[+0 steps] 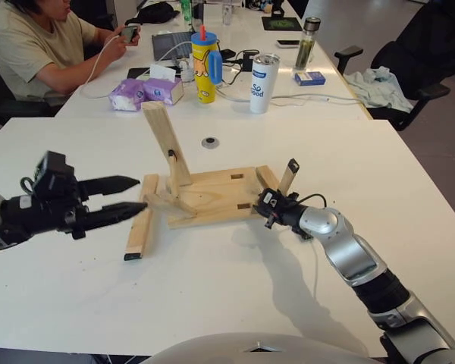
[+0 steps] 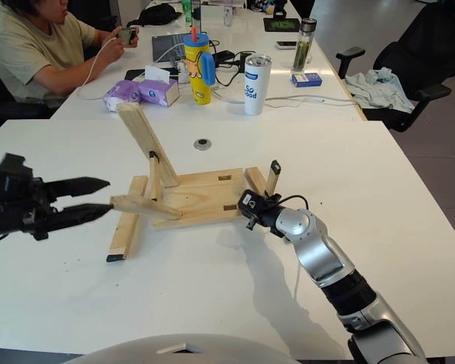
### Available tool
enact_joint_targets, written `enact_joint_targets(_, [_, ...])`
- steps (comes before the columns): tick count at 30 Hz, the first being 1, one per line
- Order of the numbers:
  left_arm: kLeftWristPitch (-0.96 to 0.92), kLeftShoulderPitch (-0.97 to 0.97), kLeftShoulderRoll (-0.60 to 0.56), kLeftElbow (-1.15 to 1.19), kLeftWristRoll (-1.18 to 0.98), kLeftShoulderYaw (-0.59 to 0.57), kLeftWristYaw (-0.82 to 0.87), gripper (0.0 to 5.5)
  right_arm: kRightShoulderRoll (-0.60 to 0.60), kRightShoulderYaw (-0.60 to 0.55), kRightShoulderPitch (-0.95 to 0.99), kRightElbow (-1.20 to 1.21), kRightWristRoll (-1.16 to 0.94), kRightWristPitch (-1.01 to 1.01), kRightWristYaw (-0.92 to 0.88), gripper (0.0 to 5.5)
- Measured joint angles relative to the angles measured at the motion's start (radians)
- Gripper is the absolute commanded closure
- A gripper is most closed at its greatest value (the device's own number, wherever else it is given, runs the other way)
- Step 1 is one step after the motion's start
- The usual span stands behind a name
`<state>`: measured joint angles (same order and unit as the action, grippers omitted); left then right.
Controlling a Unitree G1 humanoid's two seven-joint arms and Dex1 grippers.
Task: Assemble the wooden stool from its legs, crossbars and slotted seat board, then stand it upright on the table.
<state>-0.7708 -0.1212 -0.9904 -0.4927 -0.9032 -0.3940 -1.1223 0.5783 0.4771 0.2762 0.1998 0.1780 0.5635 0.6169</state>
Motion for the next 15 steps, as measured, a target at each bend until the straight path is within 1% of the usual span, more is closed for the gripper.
enact_joint_targets(2, [-0.014, -0.084, 0.011, -0.014, 0.108, 0.122, 0.056, 2.67, 0.012, 0.024, -0.006, -0.015, 0.005, 0.000, 0.044, 3.92])
enact_joint_targets(3, [-0.015, -0.089, 0.027, -0.014, 0.111, 0.139, 0.072, 2.67, 0.015, 0.028, 0.001, -0.015, 0.011, -0.006, 0.056, 3.92])
enact_joint_targets(5, [-0.012, -0.061, 0.043, -0.009, 0.103, 0.127, 0.102, 2.67, 0.016, 0.037, 0.010, -0.016, 0.014, -0.006, 0.070, 3.92])
enact_joint_targets(8, [-0.018, 0.048, 0.056, 0.046, 0.034, 0.031, 0.141, 2.67, -0.010, 0.032, 0.010, -0.019, 0.007, 0.003, 0.074, 3.92])
enact_joint_targets(10, [-0.019, 0.093, 0.053, 0.062, 0.010, -0.005, 0.147, 2.67, -0.039, 0.013, 0.003, -0.031, -0.018, 0.005, 0.073, 3.92])
enact_joint_targets(15, [-0.034, 0.129, 0.053, 0.087, -0.011, -0.003, 0.145, 2.67, -0.115, -0.021, -0.041, -0.034, -0.088, 0.005, 0.070, 3.92])
